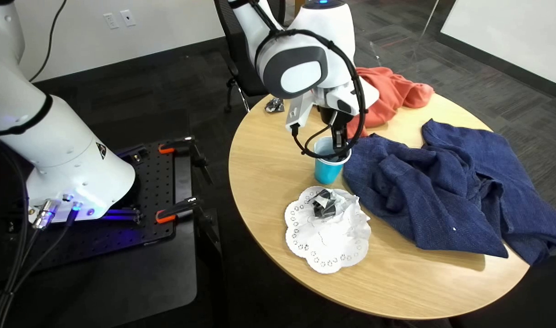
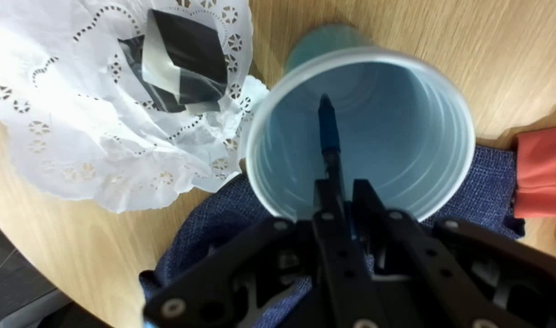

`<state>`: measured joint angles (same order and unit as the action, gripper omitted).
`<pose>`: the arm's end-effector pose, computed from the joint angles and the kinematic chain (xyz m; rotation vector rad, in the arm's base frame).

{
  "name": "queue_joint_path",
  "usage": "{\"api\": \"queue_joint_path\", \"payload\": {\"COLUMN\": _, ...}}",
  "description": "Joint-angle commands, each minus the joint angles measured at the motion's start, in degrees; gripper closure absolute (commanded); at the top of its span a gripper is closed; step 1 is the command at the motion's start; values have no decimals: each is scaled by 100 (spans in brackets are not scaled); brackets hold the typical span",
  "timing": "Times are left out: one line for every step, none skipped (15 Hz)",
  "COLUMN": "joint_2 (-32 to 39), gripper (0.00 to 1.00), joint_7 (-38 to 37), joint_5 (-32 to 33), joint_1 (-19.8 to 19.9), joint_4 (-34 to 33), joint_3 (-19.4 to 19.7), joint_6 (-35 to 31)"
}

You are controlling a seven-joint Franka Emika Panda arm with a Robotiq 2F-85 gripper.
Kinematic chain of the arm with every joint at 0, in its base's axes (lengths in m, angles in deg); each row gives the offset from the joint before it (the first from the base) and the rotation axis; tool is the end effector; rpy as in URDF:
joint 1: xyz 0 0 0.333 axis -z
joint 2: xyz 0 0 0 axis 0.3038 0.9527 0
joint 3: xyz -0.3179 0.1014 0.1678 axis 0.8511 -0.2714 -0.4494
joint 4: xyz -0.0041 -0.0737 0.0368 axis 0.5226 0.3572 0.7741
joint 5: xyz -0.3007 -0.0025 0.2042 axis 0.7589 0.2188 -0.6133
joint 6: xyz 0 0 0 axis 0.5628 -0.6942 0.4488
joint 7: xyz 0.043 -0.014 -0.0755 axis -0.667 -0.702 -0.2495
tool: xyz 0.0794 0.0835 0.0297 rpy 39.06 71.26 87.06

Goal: Remove the pen from the cup, put it on the table, and then put it back in the cup

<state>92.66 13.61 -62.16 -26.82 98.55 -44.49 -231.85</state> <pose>0.5754 -0.0526 0.2343 2.9387 -0.6529 0.4208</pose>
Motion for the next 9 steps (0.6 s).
{"api": "queue_joint_path", "payload": {"joint_2": -717, "gripper": 96, "joint_7": 90, "joint_5": -126, "joint_1": -380, "joint_4": 748, "joint_3": 408, "joint_6": -381}}
{"api": "queue_joint_path", "payload": {"joint_2": -883, "gripper": 96, "joint_7": 122, "joint_5": -114, "joint_1": -455, "joint_4": 903, "joint_3": 502, "joint_6": -474}}
{"api": "queue_joint_path", "payload": {"joint_2": -1037, "gripper": 96, "joint_7": 123, "joint_5": -92, "joint_1": -568, "joint_4": 1040, "joint_3": 633, "joint_6": -552}}
{"api": "queue_joint_path", "payload": {"joint_2": -1204, "gripper": 96, "joint_7": 111, "joint_5": -61, "joint_1": -704, "joint_4": 1174, "joint_3": 786, "joint_6": -617}}
{"api": "queue_joint_path", "payload": {"joint_2": -1355, "gripper": 96, "joint_7": 129, "joint_5": -33, "joint_1": -821, "joint_4": 1300, "joint_3": 917, "joint_6": -714}}
{"api": "queue_joint_path", "payload": {"joint_2": -1504, "gripper": 96, "joint_7": -81, "joint_5": 214, "joint_1": -952, "joint_4": 1411, "joint_3": 1095, "joint_6": -779}}
{"api": "queue_joint_path", "payload": {"joint_2": -1660, "gripper": 96, "joint_7": -81, "joint_5": 309, "joint_1": -1125, "joint_4": 1529, "joint_3": 1292, "joint_6": -861}}
{"api": "queue_joint_path", "payload": {"joint_2": -1805, "gripper": 96, "joint_7": -111, "joint_5": 438, "joint_1": -1360, "joint_4": 1638, "joint_3": 1569, "joint_6": -962}}
{"api": "queue_joint_path", "payload": {"joint_2": -1921, "gripper": 96, "joint_7": -117, "joint_5": 544, "joint_1": -1564, "joint_4": 1729, "joint_3": 1818, "joint_6": -1070}}
